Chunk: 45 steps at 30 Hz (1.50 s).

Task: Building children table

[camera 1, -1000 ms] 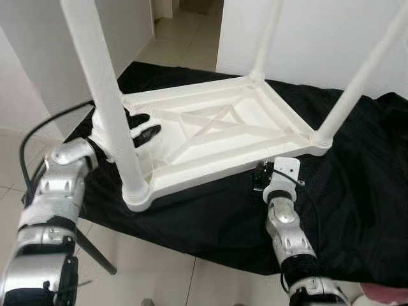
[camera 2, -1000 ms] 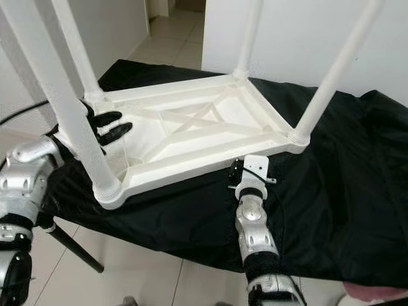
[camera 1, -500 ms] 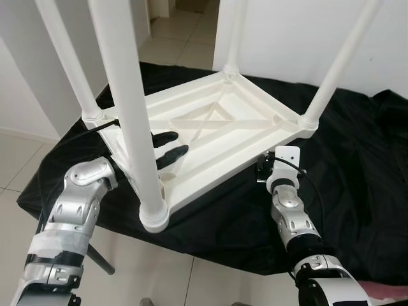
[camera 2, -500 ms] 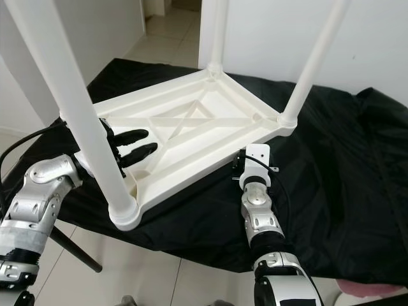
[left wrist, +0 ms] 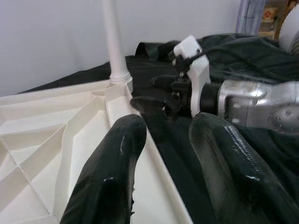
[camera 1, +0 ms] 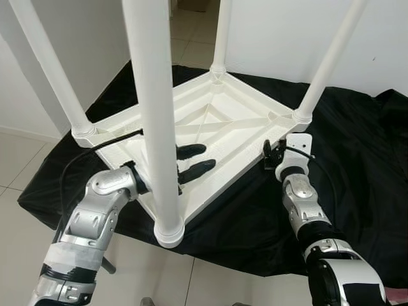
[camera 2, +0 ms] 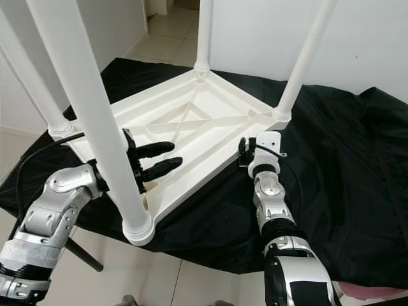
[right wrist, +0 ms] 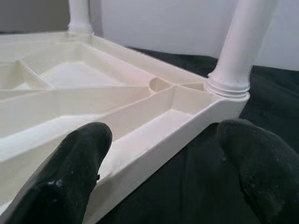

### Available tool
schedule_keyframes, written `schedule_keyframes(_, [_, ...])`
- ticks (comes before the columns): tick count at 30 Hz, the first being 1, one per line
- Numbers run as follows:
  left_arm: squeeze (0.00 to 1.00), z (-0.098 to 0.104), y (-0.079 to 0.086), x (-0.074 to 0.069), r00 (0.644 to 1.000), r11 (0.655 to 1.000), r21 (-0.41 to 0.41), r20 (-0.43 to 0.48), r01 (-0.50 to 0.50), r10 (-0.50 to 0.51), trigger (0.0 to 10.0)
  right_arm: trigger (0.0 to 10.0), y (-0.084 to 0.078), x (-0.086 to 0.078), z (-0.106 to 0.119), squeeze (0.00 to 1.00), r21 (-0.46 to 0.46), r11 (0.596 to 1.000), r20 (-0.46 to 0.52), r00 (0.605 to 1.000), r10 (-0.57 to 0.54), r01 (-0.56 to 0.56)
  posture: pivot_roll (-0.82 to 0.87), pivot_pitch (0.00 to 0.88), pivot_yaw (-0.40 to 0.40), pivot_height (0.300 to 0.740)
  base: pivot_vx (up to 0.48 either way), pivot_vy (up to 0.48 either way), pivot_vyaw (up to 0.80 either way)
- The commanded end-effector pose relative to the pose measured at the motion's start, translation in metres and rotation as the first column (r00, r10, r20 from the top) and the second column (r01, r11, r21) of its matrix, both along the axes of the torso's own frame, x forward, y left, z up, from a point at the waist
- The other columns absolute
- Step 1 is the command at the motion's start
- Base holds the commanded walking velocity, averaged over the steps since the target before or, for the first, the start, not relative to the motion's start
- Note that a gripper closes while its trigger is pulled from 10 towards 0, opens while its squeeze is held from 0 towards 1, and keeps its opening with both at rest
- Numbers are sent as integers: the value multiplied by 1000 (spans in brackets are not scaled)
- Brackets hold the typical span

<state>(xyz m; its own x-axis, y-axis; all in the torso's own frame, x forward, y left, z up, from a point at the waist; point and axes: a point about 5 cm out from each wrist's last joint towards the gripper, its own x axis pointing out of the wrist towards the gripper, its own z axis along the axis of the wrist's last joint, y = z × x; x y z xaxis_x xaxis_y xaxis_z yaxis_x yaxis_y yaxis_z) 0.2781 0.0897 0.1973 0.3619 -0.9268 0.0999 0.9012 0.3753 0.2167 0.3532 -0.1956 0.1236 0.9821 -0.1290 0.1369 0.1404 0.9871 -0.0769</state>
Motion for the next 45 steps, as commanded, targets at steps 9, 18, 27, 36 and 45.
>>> schedule_keyframes(9, [0,-2,-18,-8,997,997,36,6,73,-74,10000,10000,-16,-32,-2,0,49,997,102,993,54,-59,-6,0,2,740,0,0,0])
schedule_keyframes(18, [0,-20,4,1,996,977,196,20,82,-88,10000,10000,-15,-73,-3,0,-12,988,156,976,151,-151,-12,20,-3,740,0,0,0])
schedule_keyframes(27, [0,-42,23,10,995,934,343,-23,103,-101,10000,10000,8,-101,-3,0,-24,967,163,953,255,-255,-30,32,17,740,0,0,0])
schedule_keyframes(36, [0,-58,66,30,997,884,466,-70,45,-14,10000,10000,12,-112,2,0,-4,962,145,952,270,-272,-42,36,25,740,0,0,0])
schedule_keyframes(45, [0,-47,90,48,998,859,509,-16,-47,64,10000,10000,2,-113,4,0,-13,970,131,961,242,-242,-37,29,4,740,0,0,0])
